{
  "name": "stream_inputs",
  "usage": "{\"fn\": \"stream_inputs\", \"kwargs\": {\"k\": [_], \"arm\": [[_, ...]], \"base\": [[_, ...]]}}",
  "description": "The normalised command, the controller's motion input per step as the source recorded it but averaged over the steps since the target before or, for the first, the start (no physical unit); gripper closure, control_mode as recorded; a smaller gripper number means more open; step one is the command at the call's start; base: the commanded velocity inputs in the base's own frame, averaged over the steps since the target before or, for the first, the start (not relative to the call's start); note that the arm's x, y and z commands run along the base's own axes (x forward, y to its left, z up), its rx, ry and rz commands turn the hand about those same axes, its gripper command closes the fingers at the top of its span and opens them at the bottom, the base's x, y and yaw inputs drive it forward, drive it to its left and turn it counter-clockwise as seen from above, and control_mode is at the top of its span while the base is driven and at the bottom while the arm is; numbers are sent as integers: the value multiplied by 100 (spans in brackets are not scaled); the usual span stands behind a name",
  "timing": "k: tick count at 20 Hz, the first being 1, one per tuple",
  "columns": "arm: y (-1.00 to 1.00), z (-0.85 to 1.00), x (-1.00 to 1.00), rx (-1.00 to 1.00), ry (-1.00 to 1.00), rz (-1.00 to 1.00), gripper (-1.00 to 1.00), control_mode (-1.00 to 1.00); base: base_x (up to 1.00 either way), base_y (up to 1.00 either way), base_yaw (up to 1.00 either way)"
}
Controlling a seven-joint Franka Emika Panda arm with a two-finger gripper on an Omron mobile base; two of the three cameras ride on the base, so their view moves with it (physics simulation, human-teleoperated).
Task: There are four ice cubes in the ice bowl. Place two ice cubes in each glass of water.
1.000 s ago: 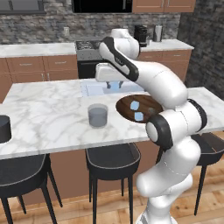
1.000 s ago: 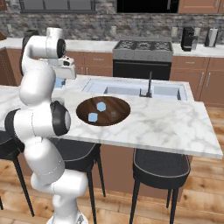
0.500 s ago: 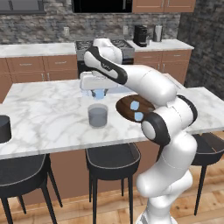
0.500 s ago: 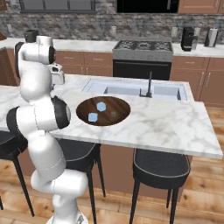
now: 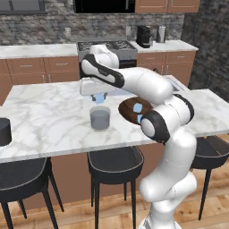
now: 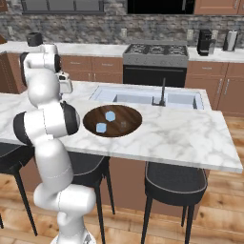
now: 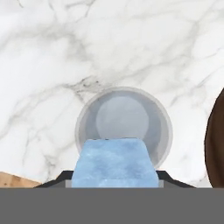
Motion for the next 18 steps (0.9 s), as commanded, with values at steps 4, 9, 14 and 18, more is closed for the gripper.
{"fn": "stream_inputs", "kwargs": {"k": [4,9,14,18], "arm": [[0,-29,35,0,-6,1,100,-100],[0,-25,14,0,-3,1,100,-100],[5,-28,8,0,-4,2,100,-100],[6,-22,8,0,-9,1,100,-100]], "base": [[0,0,0],[0,0,0],[0,0,0],[0,0,0]]}}
